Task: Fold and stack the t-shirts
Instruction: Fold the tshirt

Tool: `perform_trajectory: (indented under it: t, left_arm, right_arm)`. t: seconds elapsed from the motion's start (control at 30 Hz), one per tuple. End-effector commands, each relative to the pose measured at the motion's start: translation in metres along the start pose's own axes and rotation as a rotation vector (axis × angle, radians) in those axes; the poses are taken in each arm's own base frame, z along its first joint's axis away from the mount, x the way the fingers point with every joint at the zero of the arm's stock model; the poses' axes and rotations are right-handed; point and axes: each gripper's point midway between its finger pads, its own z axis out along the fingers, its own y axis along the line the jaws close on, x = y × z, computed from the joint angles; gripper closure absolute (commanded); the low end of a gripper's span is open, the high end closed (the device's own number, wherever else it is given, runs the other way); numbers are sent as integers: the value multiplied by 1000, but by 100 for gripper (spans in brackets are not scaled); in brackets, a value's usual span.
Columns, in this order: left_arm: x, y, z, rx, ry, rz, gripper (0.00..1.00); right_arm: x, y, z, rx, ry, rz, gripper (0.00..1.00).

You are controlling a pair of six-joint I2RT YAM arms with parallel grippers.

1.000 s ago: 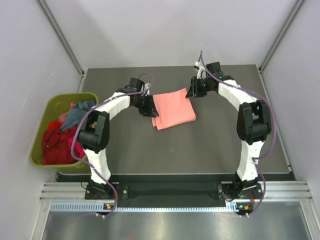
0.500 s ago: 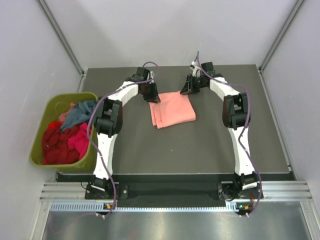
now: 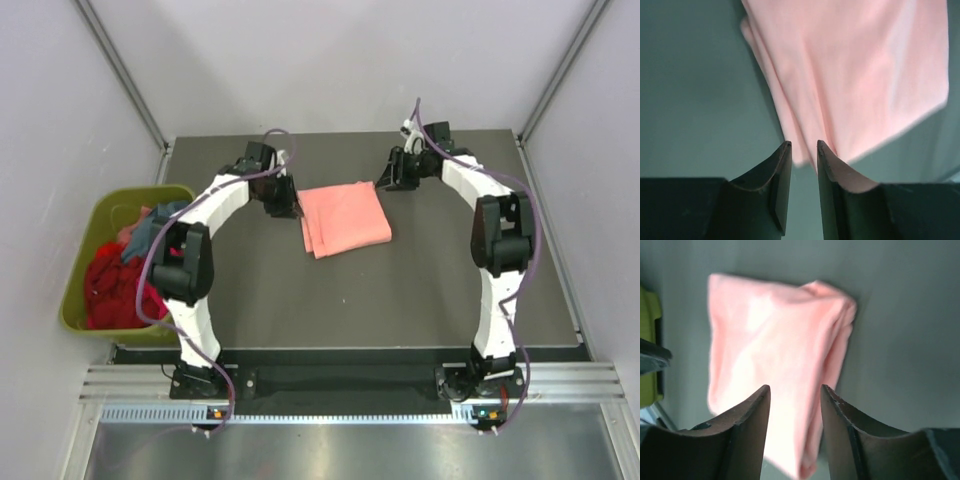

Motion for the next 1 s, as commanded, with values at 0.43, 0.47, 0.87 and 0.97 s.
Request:
perform_trajectory:
  t: [0.43,0.47,0.87,0.97]
  left_arm:
    - [112,-35,16,158,124,25,66]
    - [112,-35,18,155,126,25,66]
    - [115,-27,23,122,143,36,79]
    - [114,-25,21,109,144,45,89]
  right_arm:
    - [83,16,-49,10,75,-117,50]
    - [86,16,-48,7,79,-117,50]
    - [113,14,-36,-45,120,-128,53]
    - [120,14,-34,-59,130,-118,55]
